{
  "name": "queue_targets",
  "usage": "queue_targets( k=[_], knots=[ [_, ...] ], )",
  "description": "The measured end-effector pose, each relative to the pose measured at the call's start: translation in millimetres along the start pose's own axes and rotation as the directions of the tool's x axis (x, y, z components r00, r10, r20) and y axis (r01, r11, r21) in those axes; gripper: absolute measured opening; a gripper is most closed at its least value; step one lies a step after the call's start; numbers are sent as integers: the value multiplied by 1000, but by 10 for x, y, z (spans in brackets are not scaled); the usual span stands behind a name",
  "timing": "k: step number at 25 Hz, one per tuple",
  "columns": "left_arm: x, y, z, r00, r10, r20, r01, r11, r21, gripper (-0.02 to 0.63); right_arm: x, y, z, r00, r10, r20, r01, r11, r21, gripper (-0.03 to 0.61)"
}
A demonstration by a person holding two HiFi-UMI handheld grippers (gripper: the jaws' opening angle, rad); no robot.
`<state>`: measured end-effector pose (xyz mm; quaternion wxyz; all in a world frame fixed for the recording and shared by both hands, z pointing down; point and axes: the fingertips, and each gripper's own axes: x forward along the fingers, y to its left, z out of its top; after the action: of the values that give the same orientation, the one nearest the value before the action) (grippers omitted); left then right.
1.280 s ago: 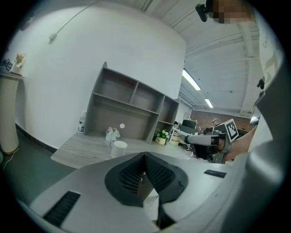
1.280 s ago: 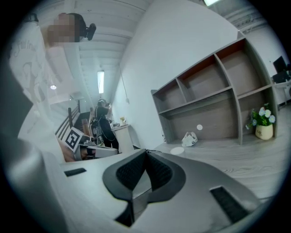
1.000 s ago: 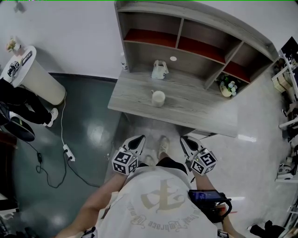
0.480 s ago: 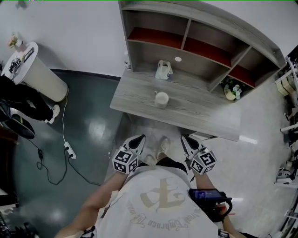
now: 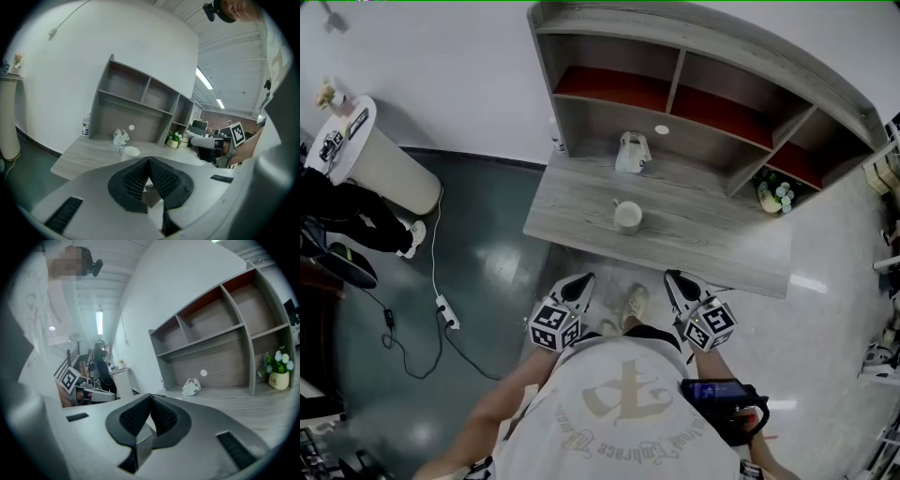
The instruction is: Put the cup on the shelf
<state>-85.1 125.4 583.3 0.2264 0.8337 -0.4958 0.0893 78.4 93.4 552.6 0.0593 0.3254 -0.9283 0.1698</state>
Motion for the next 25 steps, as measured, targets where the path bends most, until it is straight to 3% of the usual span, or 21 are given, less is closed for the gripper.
queue_targets(
  k=[25],
  knots=[
    [1303,462,526,997,55,-53,-56,998,-16,2,823,-1258,387,996,80,-26,-79,996,51,5]
  ],
)
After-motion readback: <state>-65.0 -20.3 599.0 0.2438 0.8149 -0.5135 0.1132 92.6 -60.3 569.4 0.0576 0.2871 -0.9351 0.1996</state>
